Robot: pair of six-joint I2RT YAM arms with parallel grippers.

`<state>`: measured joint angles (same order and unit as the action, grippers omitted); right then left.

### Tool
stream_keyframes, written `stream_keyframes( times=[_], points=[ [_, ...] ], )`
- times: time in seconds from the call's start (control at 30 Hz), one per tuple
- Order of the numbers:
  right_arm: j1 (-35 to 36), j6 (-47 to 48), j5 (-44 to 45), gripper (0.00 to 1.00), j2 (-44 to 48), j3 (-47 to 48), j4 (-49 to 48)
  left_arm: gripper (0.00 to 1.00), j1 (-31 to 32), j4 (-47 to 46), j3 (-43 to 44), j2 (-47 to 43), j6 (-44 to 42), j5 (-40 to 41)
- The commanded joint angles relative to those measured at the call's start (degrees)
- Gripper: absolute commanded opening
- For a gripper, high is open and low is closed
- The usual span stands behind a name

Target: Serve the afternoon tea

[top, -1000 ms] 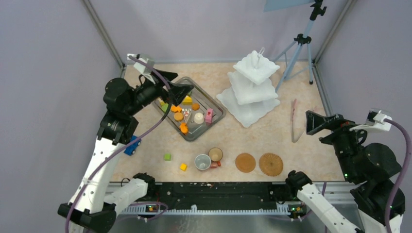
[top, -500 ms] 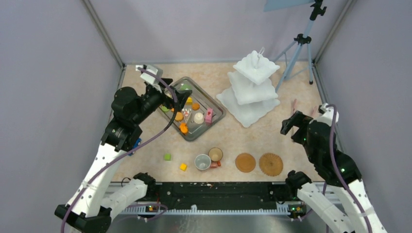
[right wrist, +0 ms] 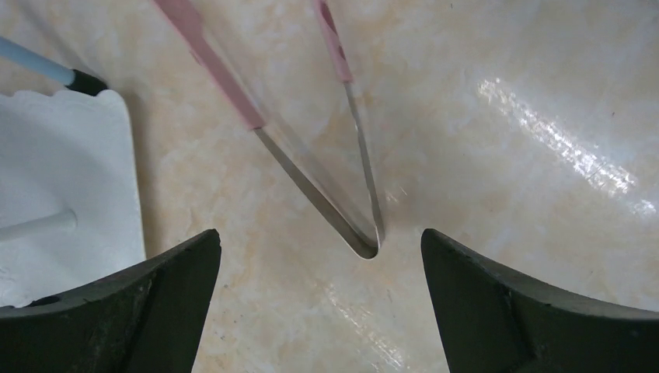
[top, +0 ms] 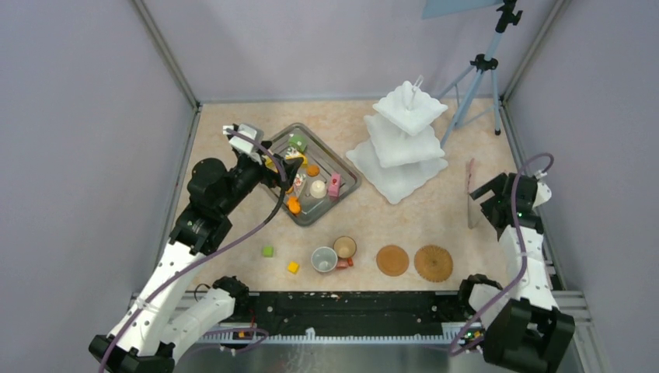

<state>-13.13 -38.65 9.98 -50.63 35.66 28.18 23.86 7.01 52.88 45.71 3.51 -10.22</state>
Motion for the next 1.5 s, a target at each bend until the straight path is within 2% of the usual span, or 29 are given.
stream_keyframes(
  times=[0.0, 0.13, 0.4, 0.5, 0.67, 0.8, 1.03, 1.27, 1.43, 1.47],
  points=[
    [-7.27, 1.55, -13.79, 0.99, -5.38, -1.07, -8.60, 0.99, 2.28, -4.24, -0.36, -2.56, 0.02, -0.17],
    [-8.12, 4.45, -10.27, 0.99, -11.10, -1.47, -11.22, 0.99, 3.92, -3.96, -1.05, -4.00, -0.56, 0.73],
    [-7.72, 13.24, -11.01, 0.95, -22.33, -0.84, -16.63, 0.99, 5.94, -3.76, -1.33, -5.29, -1.22, 1.84],
    [-6.29, 15.30, -9.46, 0.93, -24.14, 0.13, -16.50, 0.99, 6.27, -3.84, -1.37, -5.34, -1.22, 1.60],
    [-0.03, 17.47, -0.47, 0.92, -27.99, 3.11, -15.22, 0.99, 6.34, -3.74, -1.29, -5.67, -1.22, 1.51],
    [0.88, 18.89, 1.70, 0.85, -32.13, 5.58, -15.54, 0.99, 6.40, -3.75, -1.38, -5.68, -1.22, 1.42],
    [2.06, 21.13, 4.09, 0.83, -37.65, 7.39, -16.52, 0.99, 6.67, -3.84, -1.42, -5.56, -1.31, 1.25],
    [2.05, 21.56, 0.85, 0.72, -39.17, 6.93, -18.31, 0.99, 6.84, -3.92, -1.54, -5.30, -1.40, 0.97],
    [2.14, 22.13, -3.77, 0.50, -38.28, 7.03, -19.62, 0.99, 6.82, -3.93, -1.64, -4.99, -1.27, 0.97],
    [2.18, 22.33, -5.21, 0.53, -38.38, 7.70, -19.29, 0.99, 6.85, -3.98, -1.64, -4.84, -1.18, 0.84]
  ],
)
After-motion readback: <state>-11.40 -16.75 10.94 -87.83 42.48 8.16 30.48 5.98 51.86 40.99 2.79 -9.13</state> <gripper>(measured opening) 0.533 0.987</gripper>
